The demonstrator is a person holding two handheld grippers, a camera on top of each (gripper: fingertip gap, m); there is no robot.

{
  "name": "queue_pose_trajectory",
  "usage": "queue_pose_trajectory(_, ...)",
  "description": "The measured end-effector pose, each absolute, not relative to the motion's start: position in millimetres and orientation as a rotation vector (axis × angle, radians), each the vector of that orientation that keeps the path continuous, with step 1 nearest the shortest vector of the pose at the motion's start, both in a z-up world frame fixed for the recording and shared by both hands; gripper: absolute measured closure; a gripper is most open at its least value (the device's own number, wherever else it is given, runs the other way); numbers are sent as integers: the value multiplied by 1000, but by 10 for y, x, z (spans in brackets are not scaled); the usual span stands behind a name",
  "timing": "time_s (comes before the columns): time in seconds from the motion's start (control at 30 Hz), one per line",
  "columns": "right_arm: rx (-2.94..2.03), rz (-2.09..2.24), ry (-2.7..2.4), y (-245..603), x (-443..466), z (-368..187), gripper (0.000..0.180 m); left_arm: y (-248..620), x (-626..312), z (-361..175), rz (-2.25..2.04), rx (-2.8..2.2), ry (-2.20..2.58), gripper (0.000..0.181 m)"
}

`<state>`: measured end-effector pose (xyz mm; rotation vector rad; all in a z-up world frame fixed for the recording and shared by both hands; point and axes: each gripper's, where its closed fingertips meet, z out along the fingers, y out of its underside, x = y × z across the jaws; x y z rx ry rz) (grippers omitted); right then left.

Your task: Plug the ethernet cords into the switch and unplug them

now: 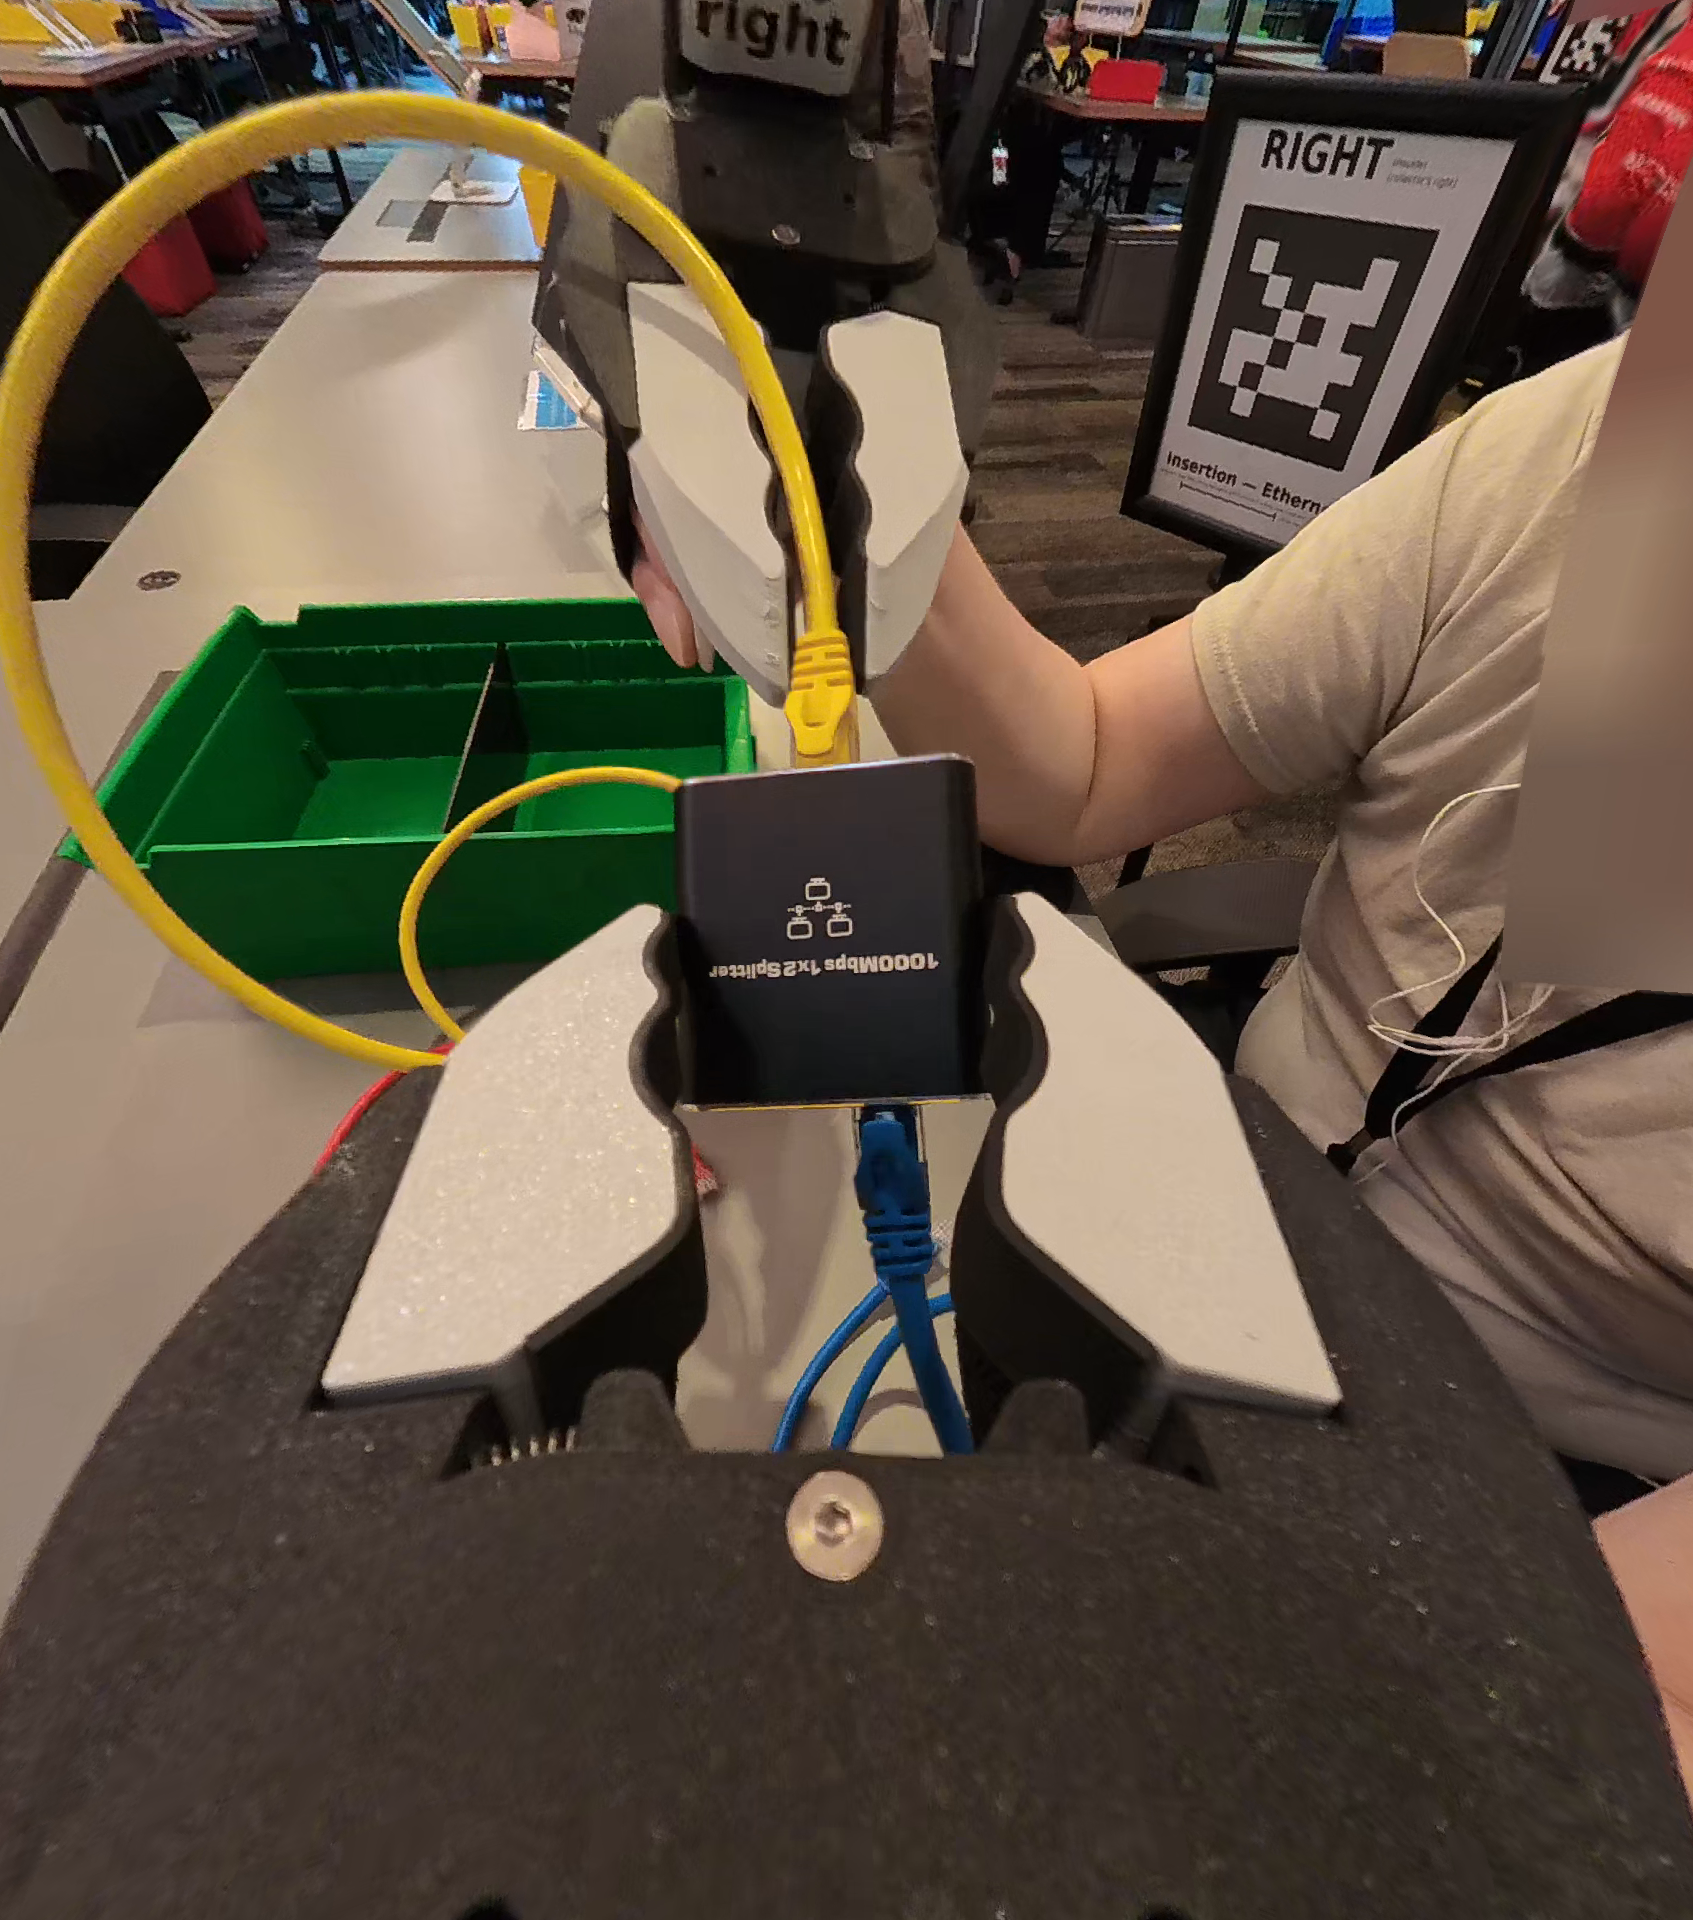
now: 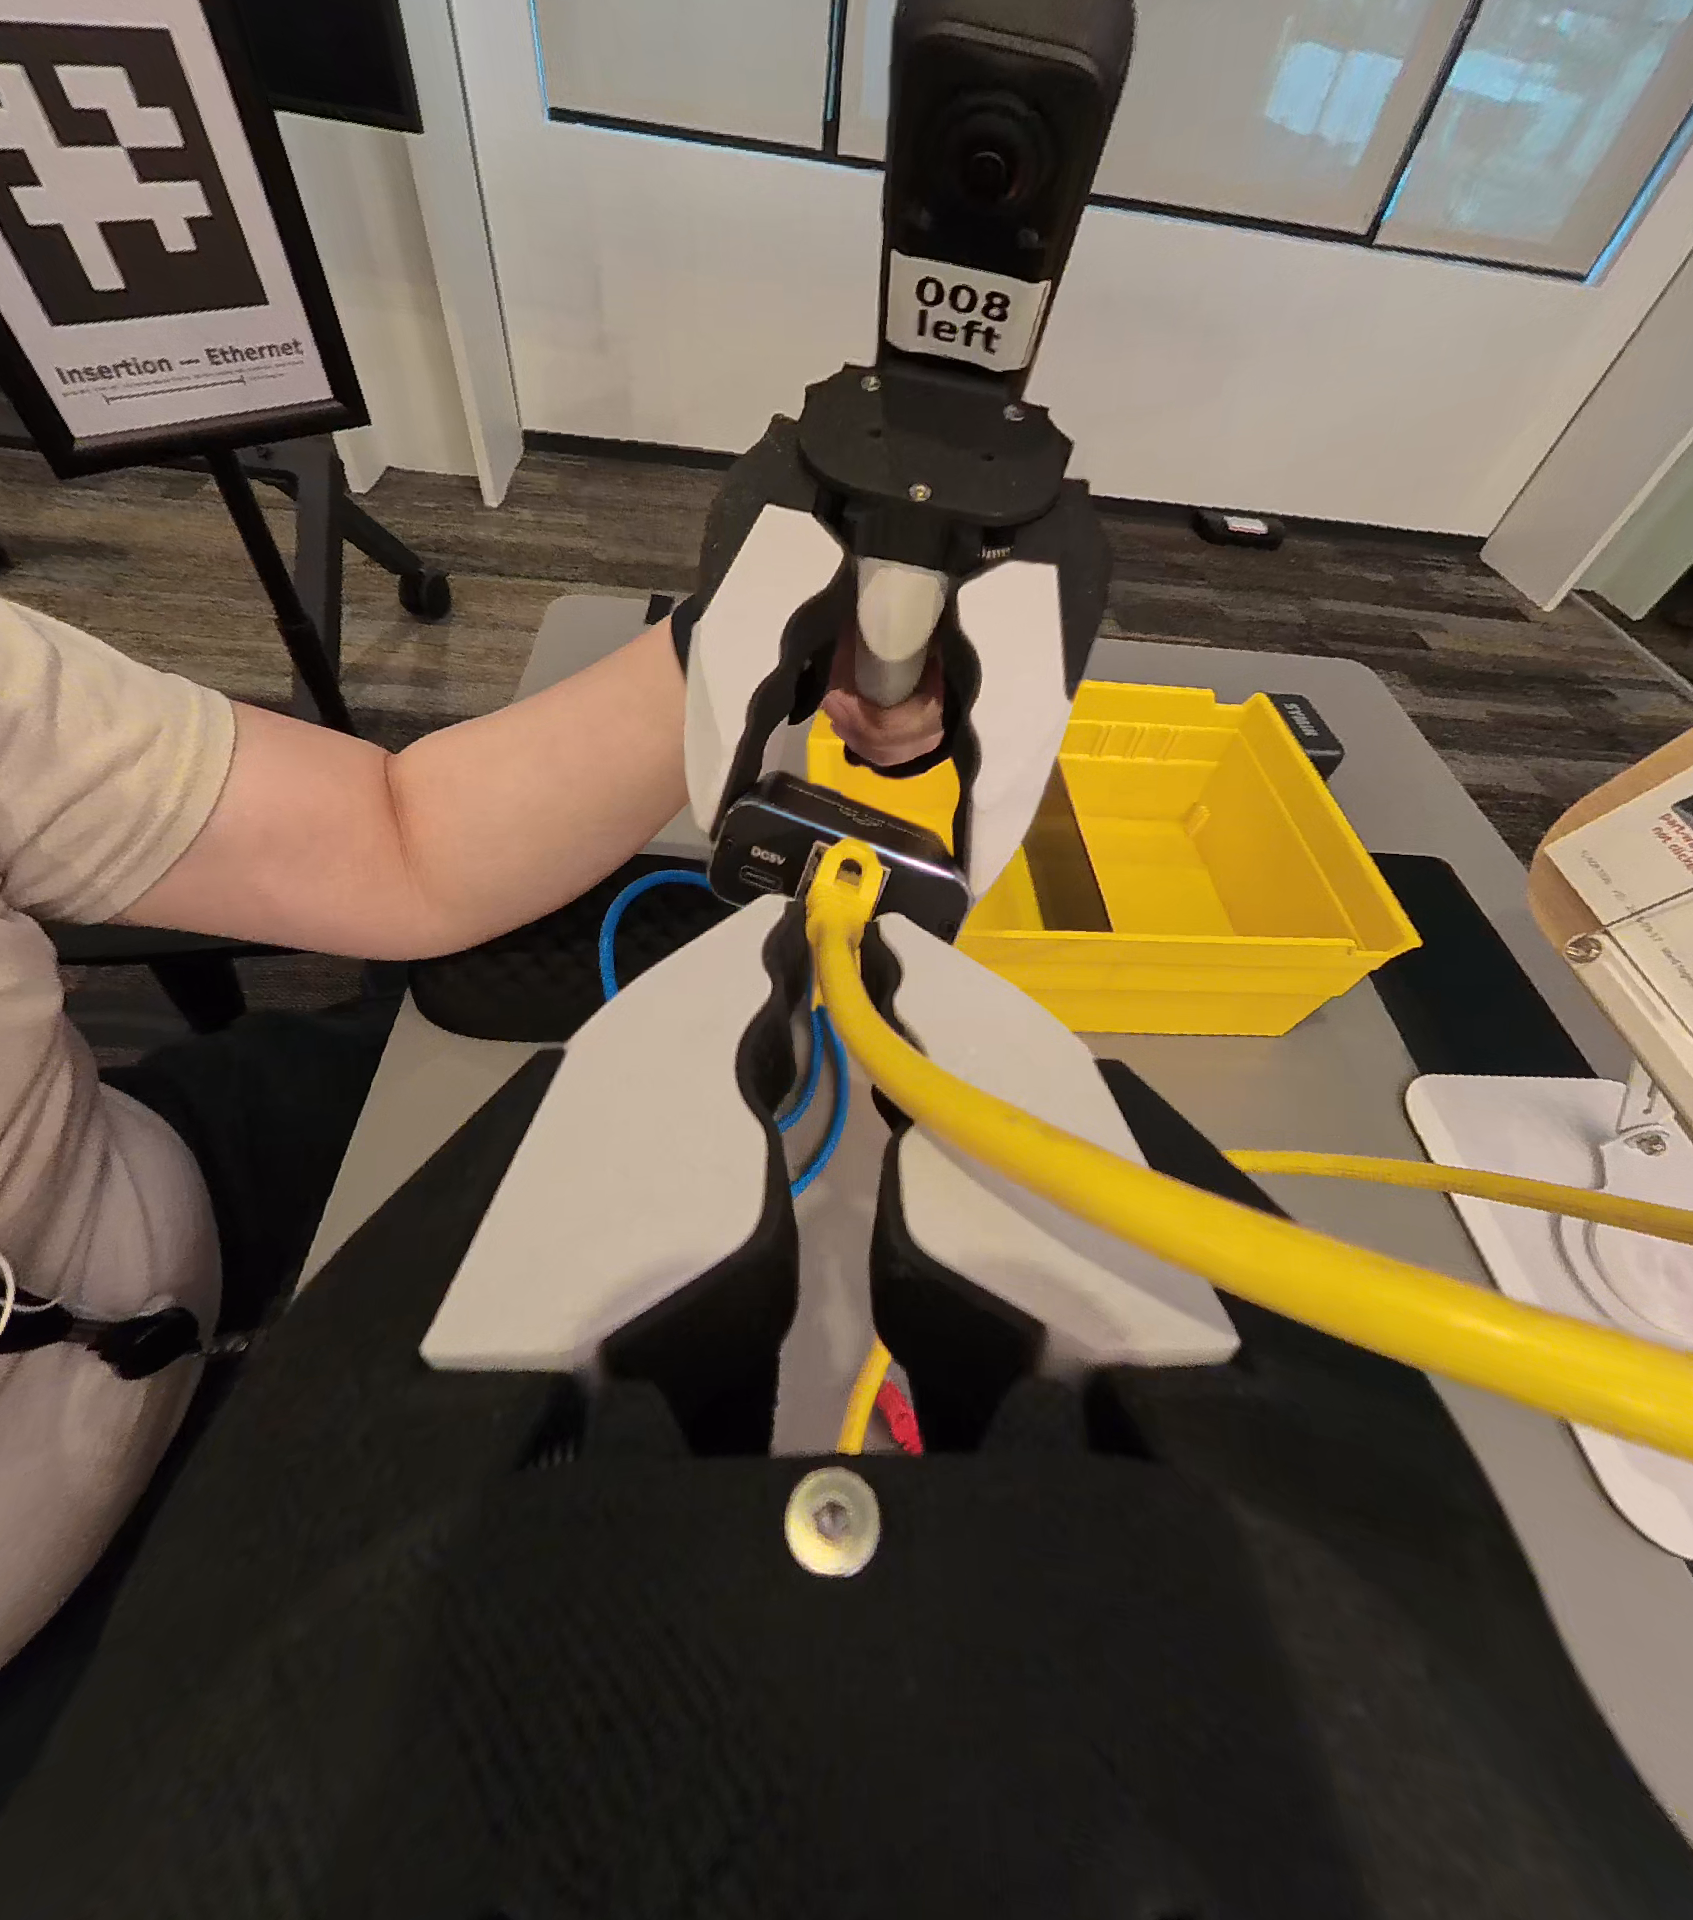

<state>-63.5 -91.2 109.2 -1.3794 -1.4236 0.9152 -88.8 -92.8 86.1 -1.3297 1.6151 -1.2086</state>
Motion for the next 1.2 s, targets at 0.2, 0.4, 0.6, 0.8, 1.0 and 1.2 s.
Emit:
queue_pose_trajectory(0.2, -1364, 948, -1475, -827, -541, 990, 169, -912, -775, 711, -1324, -1402, 1627, 123)
queue_pose_trajectory(0.4, -1184, 927, -1611, -900, -471, 892, 169, -887, -752, 608, -1420, -1460, 1619, 106)
queue_pose_trajectory(0.6, -824, 859, -1745, -1148, -456, 854, 168, -1195, -821, 615, -1793, -1451, 1696, 115)
queue_pose_trajectory(0.8, -727, 874, -1801, -1237, -394, 781, 168, -1325, -583, 429, -1887, -1522, 1794, 118)
queue_pose_trajectory(1.0, -576, 999, -1792, -1411, -307, 881, 169, -1526, -462, 459, -2119, -1393, 1856, 136)
queue_pose_trajectory(1.2, -459, 1074, -1689, -1437, -120, 1062, 171, -1666, -242, 644, -2316, -1281, 1792, 140)
